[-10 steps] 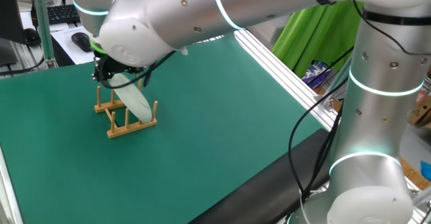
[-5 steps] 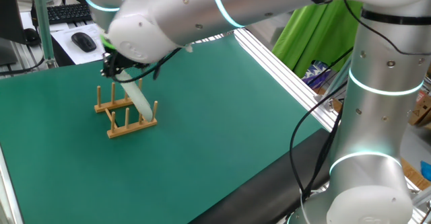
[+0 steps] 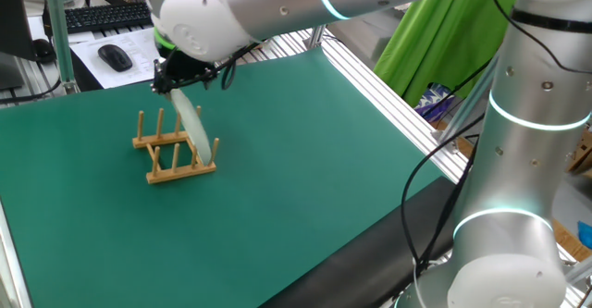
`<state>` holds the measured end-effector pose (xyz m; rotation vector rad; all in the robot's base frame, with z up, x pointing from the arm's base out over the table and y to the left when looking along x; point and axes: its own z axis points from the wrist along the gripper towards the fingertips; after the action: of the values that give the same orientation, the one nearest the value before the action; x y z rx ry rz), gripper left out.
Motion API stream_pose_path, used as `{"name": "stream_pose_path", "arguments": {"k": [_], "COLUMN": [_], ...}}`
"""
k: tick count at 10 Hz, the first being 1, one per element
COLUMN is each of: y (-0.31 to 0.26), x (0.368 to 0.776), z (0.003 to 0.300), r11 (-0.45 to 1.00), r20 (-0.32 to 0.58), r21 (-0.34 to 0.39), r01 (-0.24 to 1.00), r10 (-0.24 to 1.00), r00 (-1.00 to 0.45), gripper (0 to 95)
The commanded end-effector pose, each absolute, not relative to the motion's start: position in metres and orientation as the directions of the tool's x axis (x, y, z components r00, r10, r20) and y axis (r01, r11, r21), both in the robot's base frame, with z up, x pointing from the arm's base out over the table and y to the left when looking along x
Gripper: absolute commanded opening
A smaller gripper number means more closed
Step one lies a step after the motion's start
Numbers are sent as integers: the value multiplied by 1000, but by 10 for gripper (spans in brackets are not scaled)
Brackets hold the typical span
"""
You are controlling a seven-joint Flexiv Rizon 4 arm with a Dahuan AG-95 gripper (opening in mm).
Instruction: Take the dish off the dish rack
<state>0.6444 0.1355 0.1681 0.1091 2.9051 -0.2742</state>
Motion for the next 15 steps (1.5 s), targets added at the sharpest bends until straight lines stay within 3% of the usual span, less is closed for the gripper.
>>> {"name": "stream_pose_path", "arguments": {"k": [1, 2, 3, 12, 13, 15], "y": [136, 136, 136, 141, 141, 142], "x": [644, 644, 644, 643, 642, 642], "z": [168, 168, 168, 170, 170, 170], "r11": [983, 985, 985, 984, 984, 984], "r20": [-231, -232, -232, -243, -250, -250], "r21": [-150, -140, -141, -144, -141, -144], "r01": [101, 105, 103, 107, 105, 105], "r10": [65, 71, 68, 69, 67, 67], "r00": [-971, -970, -970, -968, -966, -966], "gripper": [570, 570, 380, 380, 0, 0]}}
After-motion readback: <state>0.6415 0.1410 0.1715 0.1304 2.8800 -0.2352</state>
